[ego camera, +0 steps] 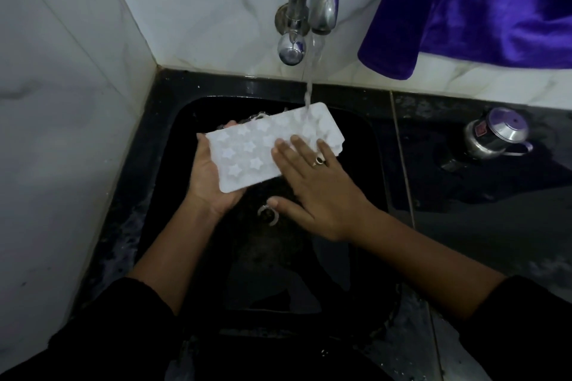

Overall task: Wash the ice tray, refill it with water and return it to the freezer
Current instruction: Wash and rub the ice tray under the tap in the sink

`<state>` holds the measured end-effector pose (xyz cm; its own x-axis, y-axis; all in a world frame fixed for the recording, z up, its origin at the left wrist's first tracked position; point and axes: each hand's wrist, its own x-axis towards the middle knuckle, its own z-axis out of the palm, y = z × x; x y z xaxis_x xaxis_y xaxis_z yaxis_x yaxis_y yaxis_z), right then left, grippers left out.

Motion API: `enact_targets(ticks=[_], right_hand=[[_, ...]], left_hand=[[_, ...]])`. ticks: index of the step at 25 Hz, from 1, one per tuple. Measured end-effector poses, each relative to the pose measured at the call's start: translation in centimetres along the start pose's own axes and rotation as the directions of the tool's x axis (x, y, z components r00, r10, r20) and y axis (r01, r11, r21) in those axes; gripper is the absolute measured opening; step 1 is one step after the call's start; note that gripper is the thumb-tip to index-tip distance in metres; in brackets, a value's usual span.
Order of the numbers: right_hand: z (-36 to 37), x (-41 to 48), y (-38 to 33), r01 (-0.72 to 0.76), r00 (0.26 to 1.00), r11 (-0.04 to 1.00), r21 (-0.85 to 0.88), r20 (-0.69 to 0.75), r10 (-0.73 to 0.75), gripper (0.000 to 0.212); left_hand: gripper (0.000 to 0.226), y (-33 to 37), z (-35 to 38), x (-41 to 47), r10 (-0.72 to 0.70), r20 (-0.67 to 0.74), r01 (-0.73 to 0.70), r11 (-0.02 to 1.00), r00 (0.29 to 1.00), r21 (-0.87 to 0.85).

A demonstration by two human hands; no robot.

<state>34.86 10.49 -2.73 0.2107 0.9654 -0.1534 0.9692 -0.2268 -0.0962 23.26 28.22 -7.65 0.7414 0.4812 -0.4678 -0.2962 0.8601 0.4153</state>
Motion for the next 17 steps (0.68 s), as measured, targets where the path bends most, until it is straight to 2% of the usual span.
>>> enact_targets(ticks=[4,7,9,12,13,16,17], right_hand=[[-1.0,2.5,1.5,-0.174,0.984,0.981,0.09,-0.023,0.177,0.086],[-0.5,0.8,-0.8,-0.04,0.999,0.998,0.053,-0.031,0.041,0.092],[-0.8,0.5,0.4,-0.029,0.999,1.0,0.01,-0.013,0.029,0.092],[-1.4,3.2,3.1,-0.308,0.949,0.945,0.112,-0.033,0.313,0.09],[-1.1,3.3,2.7,-0.335,0.939,0.929,0.158,-0.033,0.344,0.092],[0.5,1.4,-1.1,-0.137,0.991,0.972,0.193,0.012,0.137,0.097],[0.9,1.1,-1.3,-0.116,0.993,0.975,0.19,0.02,0.114,0.094]], left_hand=[[0.062,-0.8,-0.1,-0.6,-0.041,0.02,0.04,0.999,0.999,0.032],[0.062,0.4,-0.6,-0.4,0.043,-0.036,-0.045,0.997,0.998,-0.06],[0.061,0.5,-0.8,-0.7,0.035,-0.03,-0.037,0.997,0.999,-0.065],[0.063,-0.8,-0.7,-1.3,-0.01,-0.016,0.01,1.0,1.0,0.003],[0.064,-0.9,-0.6,-1.3,0.003,-0.035,-0.002,1.0,0.999,0.016],[0.067,-0.2,-0.4,-1.2,0.069,-0.112,-0.072,0.997,0.991,-0.024],[0.068,-0.1,-0.2,-1.3,0.084,-0.126,-0.085,0.996,0.989,-0.009]])
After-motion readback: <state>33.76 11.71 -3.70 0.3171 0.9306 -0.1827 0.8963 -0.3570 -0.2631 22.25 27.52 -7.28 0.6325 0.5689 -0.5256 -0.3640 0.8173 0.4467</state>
